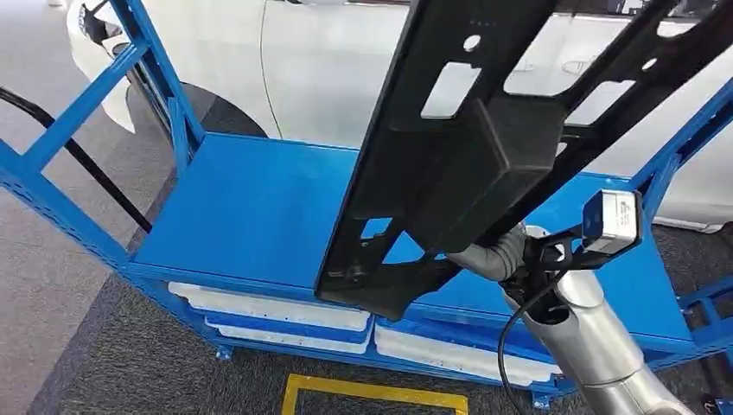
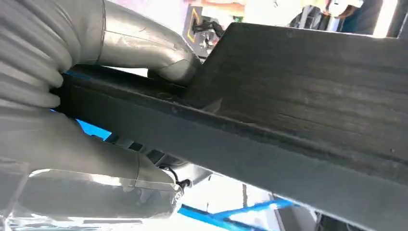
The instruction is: Take the parts from the cabinet and place them on the table.
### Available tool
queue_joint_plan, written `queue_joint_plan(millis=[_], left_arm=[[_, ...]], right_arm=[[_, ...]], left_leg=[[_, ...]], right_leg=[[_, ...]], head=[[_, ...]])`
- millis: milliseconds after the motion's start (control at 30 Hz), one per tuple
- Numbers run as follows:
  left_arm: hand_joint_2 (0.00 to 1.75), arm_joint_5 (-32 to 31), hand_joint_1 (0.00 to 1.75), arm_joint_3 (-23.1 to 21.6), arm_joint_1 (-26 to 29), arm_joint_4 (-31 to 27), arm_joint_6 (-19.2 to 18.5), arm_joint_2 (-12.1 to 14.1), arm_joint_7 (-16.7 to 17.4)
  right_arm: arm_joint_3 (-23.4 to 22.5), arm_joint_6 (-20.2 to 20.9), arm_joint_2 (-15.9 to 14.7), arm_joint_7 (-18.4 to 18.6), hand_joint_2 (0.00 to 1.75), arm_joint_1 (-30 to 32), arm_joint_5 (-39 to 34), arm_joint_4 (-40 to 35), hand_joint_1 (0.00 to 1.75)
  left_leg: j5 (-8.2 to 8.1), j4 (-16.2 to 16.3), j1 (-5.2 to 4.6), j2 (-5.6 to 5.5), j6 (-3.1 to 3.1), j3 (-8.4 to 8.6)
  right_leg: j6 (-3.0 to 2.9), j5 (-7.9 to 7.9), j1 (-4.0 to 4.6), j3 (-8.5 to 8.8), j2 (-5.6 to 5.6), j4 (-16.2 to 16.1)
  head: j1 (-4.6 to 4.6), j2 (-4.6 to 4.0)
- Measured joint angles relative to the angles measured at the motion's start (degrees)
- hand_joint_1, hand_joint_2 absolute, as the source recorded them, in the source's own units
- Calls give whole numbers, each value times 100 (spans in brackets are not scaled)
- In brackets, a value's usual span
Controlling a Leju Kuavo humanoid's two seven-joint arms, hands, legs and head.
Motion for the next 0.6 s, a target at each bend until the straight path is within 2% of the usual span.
queue_joint_plan(millis=[67, 100, 133, 167, 233, 267, 300, 333, 400, 433, 467, 567, 600], left_arm=[[175, 188, 0, 24, 5, 0, 26, 0, -61], [175, 225, 0, 52, -6, 0, -20, -4, -50], [175, 231, 0, 55, -11, 0, -104, -2, 2], [175, 289, 0, 59, -19, 0, -177, -2, 99], [175, 354, 0, 124, -30, 0, -326, -2, 327], [175, 361, 0, 149, -32, 0, -332, -2, 411], [175, 380, 0, 166, -32, 0, -328, -2, 488], [175, 396, 0, 181, -33, 0, -328, -2, 547], [175, 367, 0, 199, -58, 0, -422, -2, 652], [175, 345, 0, 199, -73, 0, -464, -2, 700], [175, 339, 0, 199, -90, 0, -494, -2, 743], [175, 319, 0, 199, -84, 0, -544, -2, 828], [175, 319, 0, 201, -76, 0, -562, -2, 839]], right_arm=[[0, -55, -4, 52, 175, 5, -29, -7, 175], [-2, -112, -33, 77, 175, 20, -33, -33, 175], [-2, -146, -57, 92, 175, 44, -5, -61, 175], [-2, -166, -77, 101, 175, 75, 50, -79, 175], [-2, -236, -89, 92, 175, 268, 144, -92, 175], [-2, -271, -109, 59, 175, 390, 155, -98, 175], [-7, -319, -144, 26, 175, 484, 155, -107, 175], [-24, -350, -168, 7, 175, 531, 149, -109, 175], [-105, -420, -210, -15, 175, 542, 89, -109, 175], [-158, -446, -210, -15, 175, 528, 52, -109, 175], [-203, -470, -210, -9, 175, 518, 22, -107, 175], [-286, -533, -208, 48, 175, 509, 4, -109, 175], [-299, -547, -208, 50, 175, 510, 24, -109, 175]], left_leg=[[25, -14, -24, -8, 71, -2], [76, -83, 27, -2, 121, 22], [90, -96, 28, 1, 141, 28], [127, -92, 31, 12, 168, 19], [132, -83, 23, 14, 174, -2], [132, -67, 23, 11, 174, -26], [132, -47, 24, 6, 173, -47], [132, -27, 23, 4, 172, -63], [123, 15, 23, 3, 156, -88], [125, 25, 18, 4, 134, -96], [129, 43, -21, -2, 99, -124], [190, 19, -3, -1, 1, -150], [193, 34, -32, -12, -31, -169]], right_leg=[[69, 22, -8, 9, -3, -26], [106, -7, -14, -1, 0, -4], [131, -118, -25, -38, -7, 108], [152, -366, -31, -180, -8, 440], [194, -845, -52, -568, -10, 1357], [207, -949, -54, -711, -10, 1696], [214, -902, -58, -717, -10, 1745], [212, -761, -62, -606, -11, 1552], [180, -281, -63, -44, -13, 524], [152, -213, -59, 186, -7, 76], [120, -193, -11, 196, -5, 46], [34, -142, 9, 134, 0, 56], [-34, -84, -45, 118, -15, -9]], head=[[0, 0], [0, 0], [0, 0], [0, 0], [0, 0], [0, 0], [0, 0], [0, 0], [0, 0], [0, 0], [0, 0], [0, 0], [0, 0]])
